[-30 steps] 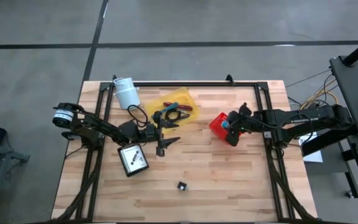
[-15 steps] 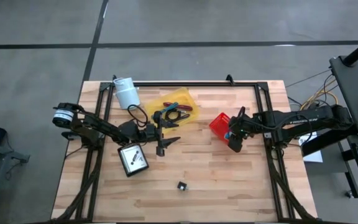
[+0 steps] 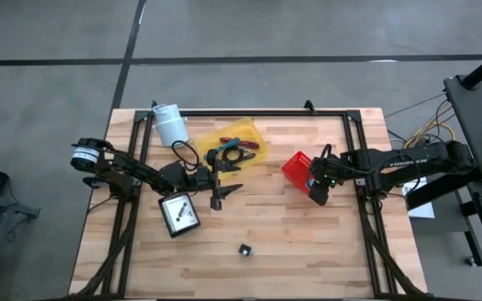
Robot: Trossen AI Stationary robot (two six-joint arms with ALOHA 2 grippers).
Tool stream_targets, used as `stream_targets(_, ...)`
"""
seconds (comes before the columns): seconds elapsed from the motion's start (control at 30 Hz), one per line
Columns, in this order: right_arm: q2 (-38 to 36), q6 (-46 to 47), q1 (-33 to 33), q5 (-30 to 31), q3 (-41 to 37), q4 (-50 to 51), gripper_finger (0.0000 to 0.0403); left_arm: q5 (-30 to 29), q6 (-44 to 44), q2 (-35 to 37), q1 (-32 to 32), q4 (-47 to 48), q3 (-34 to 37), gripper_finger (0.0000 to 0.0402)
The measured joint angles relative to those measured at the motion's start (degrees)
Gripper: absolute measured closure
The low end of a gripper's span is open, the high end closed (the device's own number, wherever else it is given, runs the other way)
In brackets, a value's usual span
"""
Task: Pick and place items into bin
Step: Put the blue charger adapter into the red bin, then put the black charger adapter into the red bin
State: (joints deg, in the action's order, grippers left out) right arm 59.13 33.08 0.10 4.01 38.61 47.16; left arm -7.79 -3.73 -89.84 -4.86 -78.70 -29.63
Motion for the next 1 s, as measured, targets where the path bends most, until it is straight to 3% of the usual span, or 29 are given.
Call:
stream_targets(0.4,0.00,-0.08,0.00,0.32,0.02,-0.63,0.0203,0.00,0.07,0.00,0.00,0.11,0.00,0.0173)
stream_targets(0.6,0.00,-1.51,0.02,0.46,0.02,-7.87,0.0202,0.00,0.07,0.00,0.00,0.27,0.00,0.0173)
stream_targets(1.0,0.00,-25.91,3.94,0.17,0.04,-32.01,0.0202,0.00,0.36,0.04,-0.02,3.81,0.04,0.0173)
